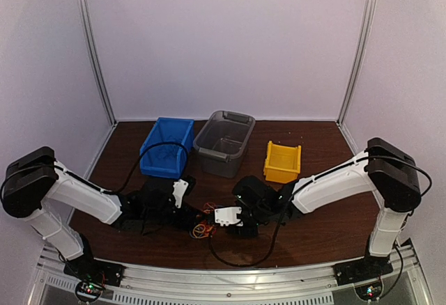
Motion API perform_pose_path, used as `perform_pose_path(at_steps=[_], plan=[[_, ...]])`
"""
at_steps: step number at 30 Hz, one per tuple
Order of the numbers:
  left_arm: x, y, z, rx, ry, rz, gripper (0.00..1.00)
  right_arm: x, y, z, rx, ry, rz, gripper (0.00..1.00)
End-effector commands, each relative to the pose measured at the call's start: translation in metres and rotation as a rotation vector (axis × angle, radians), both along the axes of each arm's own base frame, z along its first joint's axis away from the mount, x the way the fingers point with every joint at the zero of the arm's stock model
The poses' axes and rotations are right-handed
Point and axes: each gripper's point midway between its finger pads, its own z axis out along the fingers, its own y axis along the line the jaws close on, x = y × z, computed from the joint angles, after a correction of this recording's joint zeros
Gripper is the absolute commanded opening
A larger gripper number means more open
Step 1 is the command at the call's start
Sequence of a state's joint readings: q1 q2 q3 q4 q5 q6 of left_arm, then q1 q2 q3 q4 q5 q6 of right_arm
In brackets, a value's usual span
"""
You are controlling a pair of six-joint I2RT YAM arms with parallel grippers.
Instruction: Untangle the cables
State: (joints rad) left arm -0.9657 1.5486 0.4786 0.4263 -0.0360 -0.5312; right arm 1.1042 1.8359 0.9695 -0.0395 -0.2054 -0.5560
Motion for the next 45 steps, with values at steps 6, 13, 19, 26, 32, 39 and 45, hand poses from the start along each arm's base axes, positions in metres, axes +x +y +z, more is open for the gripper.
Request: perform_pose_path(at_steps=[6, 13, 19, 26, 32, 39, 45], plan=[[0.006, 0.001, 0.001, -0.023, -0.005, 0.021, 0.67, 0.017, -0.005, 0.019, -0.007, -0.034, -0.065, 0.00], [0.005, 0.013, -0.004, -0.028, 0.003, 0.040, 0.67, 0.067, -0.035, 0.131, 0.175, -0.119, -0.206, 0.00], [0.007, 0.019, -0.006, -0.024, 0.009, 0.053, 0.66, 0.098, -0.056, 0.218, 0.281, -0.167, -0.275, 0.00], [0.008, 0.019, -0.007, -0.016, 0.008, 0.052, 0.65, 0.108, -0.066, 0.300, 0.384, -0.206, -0.298, 0.00], [0.009, 0.018, -0.002, -0.025, 0.000, 0.054, 0.64, 0.090, -0.061, 0.350, 0.479, -0.170, -0.226, 0.00], [0.005, 0.009, 0.098, -0.245, -0.231, -0.002, 0.73, 0.066, -0.055, 0.400, 0.589, -0.116, -0.129, 0.00], [0.000, -0.021, 0.201, -0.349, -0.524, -0.093, 0.75, 0.061, -0.055, 0.453, 0.703, -0.128, -0.096, 0.00]])
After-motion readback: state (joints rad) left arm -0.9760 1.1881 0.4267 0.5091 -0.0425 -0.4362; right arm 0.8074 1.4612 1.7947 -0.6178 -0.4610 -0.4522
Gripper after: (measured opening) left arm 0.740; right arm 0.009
